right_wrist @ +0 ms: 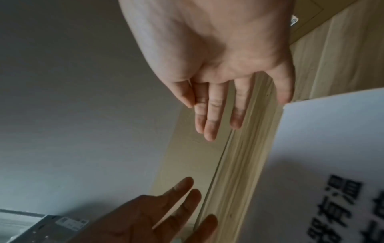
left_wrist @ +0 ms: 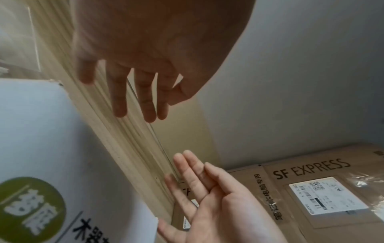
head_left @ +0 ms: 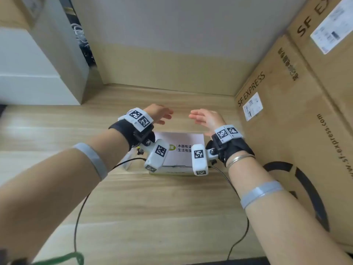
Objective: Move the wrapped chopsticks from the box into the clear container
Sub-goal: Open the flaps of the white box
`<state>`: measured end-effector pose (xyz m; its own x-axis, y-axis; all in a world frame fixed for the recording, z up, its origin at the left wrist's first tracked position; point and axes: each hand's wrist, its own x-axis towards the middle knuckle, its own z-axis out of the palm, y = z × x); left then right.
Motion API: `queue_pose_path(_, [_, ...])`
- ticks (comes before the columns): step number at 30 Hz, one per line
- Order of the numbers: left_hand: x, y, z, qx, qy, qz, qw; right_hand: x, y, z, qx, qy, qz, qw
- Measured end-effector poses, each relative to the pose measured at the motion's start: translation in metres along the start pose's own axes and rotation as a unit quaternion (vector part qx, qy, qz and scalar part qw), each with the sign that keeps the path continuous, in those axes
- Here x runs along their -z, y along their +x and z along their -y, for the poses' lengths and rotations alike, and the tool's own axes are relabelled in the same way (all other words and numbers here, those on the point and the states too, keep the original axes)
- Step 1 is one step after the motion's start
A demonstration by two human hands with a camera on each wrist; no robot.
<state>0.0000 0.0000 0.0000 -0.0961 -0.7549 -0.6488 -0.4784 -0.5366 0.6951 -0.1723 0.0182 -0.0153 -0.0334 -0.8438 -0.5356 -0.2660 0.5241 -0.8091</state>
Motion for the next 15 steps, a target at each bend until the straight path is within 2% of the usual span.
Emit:
queue_pose_path(5, [0.006,0.001,0.002,0.038,0.143,0.026,0.989,-0.001,0.001,-0.015,-0.012,0.023,-0.025,0.999])
queue_pose_path(10, [0.005,-0.001,0.003,0.012,0.105,0.049,0.993,-0.005,0.002,-0.018,0.003,0.058,-0.052,0.997])
queue_pose_path(15, [0.006,0.009,0.006,-0.042,0.147,0.030,0.988,-0.003,0.007,-0.019,0.020,0.049,-0.077,0.996])
